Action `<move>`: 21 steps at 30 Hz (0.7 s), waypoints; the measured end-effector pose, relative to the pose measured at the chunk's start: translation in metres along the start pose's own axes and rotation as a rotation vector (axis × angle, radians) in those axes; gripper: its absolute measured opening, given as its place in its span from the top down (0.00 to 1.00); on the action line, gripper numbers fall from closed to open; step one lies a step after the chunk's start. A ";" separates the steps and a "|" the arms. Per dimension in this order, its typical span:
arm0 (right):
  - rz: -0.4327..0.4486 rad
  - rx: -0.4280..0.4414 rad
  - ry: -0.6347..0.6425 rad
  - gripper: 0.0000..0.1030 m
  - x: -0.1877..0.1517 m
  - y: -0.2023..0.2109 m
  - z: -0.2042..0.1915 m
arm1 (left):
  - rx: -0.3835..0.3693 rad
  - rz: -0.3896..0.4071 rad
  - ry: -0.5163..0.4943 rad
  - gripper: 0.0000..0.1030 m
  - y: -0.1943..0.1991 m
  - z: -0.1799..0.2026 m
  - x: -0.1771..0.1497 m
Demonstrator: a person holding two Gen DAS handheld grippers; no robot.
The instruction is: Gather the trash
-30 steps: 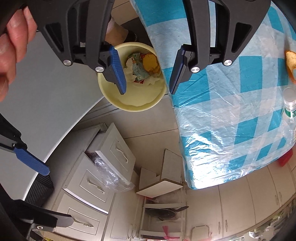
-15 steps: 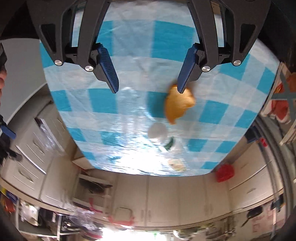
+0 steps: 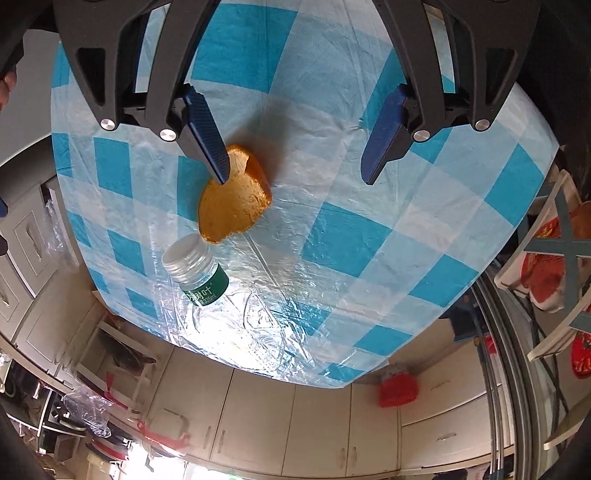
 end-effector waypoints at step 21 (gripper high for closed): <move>-0.164 0.164 0.206 0.15 -0.065 -0.054 -0.119 | -0.033 0.029 -0.058 0.94 -0.021 -0.022 0.018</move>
Point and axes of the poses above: each gripper's, at about its wrist camera, not at the fingertips, and y roughly against the way its jaws point, z to its right, x to its top, the point moved 10 cm from there along -y, roughly the way its jaws point, and after that the axes turned 15 degrees about z, right-handed, at the moved point
